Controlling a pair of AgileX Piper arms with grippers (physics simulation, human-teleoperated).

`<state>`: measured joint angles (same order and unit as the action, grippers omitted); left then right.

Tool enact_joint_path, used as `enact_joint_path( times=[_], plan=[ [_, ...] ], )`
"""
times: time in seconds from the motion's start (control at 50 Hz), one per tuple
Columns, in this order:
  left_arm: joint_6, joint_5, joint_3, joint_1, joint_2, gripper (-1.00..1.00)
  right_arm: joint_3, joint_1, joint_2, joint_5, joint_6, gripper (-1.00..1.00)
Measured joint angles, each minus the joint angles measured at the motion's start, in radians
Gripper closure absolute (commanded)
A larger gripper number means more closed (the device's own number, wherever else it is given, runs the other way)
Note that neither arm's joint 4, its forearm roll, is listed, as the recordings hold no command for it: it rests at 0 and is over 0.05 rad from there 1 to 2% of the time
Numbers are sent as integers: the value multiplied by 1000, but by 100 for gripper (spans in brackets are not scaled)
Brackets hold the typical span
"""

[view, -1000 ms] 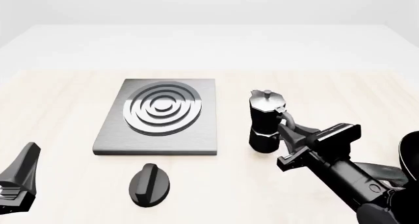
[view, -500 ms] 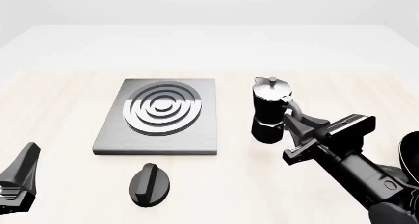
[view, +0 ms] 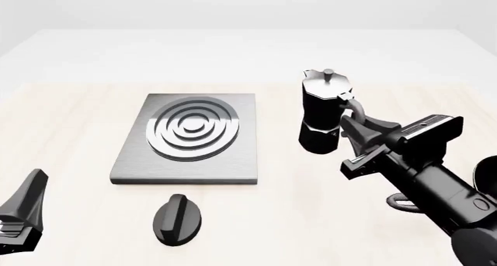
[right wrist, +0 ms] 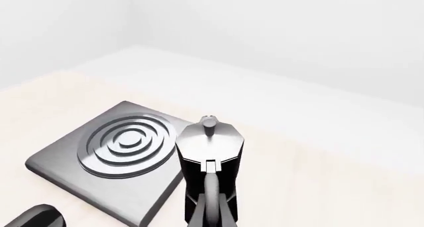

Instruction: Put the moka pot on the stove.

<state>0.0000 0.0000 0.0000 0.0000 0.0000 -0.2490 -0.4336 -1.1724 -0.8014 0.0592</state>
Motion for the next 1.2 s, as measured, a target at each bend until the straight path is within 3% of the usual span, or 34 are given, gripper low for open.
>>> enact_joint_path(
  times=[0.56, 1.2],
  plan=[
    [0, 0, 0, 0, 0, -100, -86, -21, 71, 122, -4, 100],
    [0, 0, 0, 0, 0, -100, -174, -68, -38, 94, -1, 100]
  ],
)
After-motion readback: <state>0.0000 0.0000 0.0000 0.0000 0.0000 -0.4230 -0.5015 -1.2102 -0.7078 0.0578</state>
